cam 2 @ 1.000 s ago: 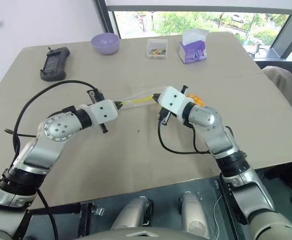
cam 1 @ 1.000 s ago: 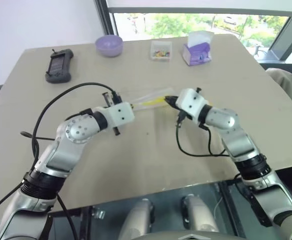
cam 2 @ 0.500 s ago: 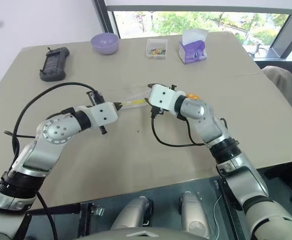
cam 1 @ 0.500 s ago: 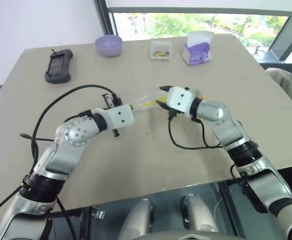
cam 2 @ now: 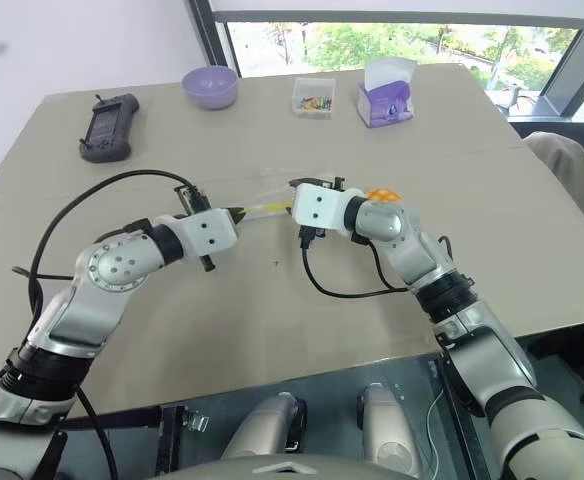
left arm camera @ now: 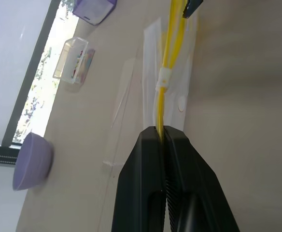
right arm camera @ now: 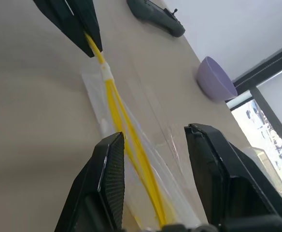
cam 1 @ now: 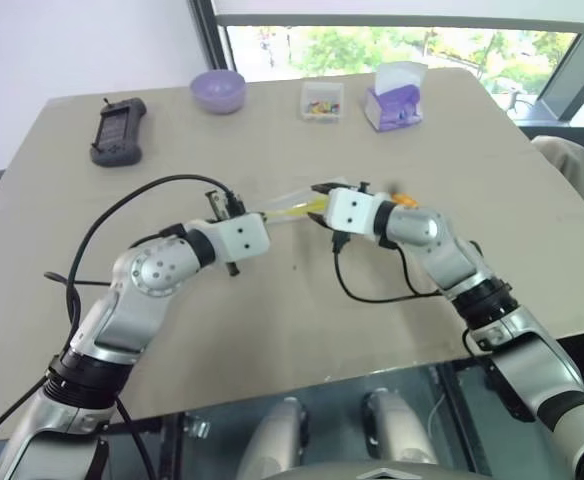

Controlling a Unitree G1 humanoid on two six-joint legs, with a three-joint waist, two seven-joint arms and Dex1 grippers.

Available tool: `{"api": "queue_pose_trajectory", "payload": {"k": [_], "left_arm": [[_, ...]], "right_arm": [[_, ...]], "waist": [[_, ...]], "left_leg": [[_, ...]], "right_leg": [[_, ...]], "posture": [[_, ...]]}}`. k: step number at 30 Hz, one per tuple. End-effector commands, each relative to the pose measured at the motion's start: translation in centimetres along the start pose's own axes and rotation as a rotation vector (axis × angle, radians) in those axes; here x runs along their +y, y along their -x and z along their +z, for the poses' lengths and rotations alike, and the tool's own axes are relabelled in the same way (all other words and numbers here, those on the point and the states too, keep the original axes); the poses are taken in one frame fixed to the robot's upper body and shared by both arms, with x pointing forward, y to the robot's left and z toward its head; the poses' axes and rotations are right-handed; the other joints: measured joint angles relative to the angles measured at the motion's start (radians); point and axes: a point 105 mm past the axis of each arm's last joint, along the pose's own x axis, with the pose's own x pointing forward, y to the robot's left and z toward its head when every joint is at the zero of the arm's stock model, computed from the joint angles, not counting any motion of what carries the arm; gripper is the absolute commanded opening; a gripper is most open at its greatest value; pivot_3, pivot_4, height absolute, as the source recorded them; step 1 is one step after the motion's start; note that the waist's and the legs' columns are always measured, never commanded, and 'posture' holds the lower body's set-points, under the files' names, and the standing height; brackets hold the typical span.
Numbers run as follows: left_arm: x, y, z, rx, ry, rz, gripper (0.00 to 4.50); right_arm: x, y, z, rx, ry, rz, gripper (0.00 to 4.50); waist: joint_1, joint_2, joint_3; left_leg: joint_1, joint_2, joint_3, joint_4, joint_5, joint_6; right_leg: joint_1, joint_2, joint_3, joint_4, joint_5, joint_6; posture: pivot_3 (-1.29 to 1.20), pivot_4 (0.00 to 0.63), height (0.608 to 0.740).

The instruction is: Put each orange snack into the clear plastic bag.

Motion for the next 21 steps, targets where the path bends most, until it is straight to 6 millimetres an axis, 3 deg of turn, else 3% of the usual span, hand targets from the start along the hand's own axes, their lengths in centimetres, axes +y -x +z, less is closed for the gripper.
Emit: {"api": "queue_pose_trajectory", "payload": {"k": [1, 13, 21], "left_arm": [[1.1, 0.59, 1.09, -0.037, -0.035, 0.055, 0.0], [0.66, 0.77, 1.1, -0.039, -0.065, 0.051, 0.0], [0.31, 0.76, 1.78, -0.069, -0.09, 0.047, 0.0]], "right_arm": [[-1.13, -0.18, 0.87, -0.026, 0.033, -0.026, 2.18], [-1.06, -0.08, 1.22, -0.047, -0.009, -0.009, 2.18], [-0.48, -0.48, 0.24, -0.003, -0.003, 0.001, 2.18]], "waist": [[0.0, 0.0, 0.0], [0.001, 0.0, 0.0], [0.0, 0.0, 0.0]], "left_leg": [[0.0, 0.0, 0.0, 0.0, 0.0, 0.0], [0.0, 0.0, 0.0, 0.0, 0.0, 0.0], [0.0, 0.0, 0.0, 0.0, 0.0, 0.0]], "right_leg": [[0.0, 0.0, 0.0, 0.0, 0.0, 0.0], [0.0, 0.0, 0.0, 0.0, 0.0, 0.0], [0.0, 0.0, 0.0, 0.0, 0.0, 0.0]], "posture": [[0.0, 0.15, 0.74], [0.0, 0.15, 0.74], [0.0, 0.15, 0.74]]}}
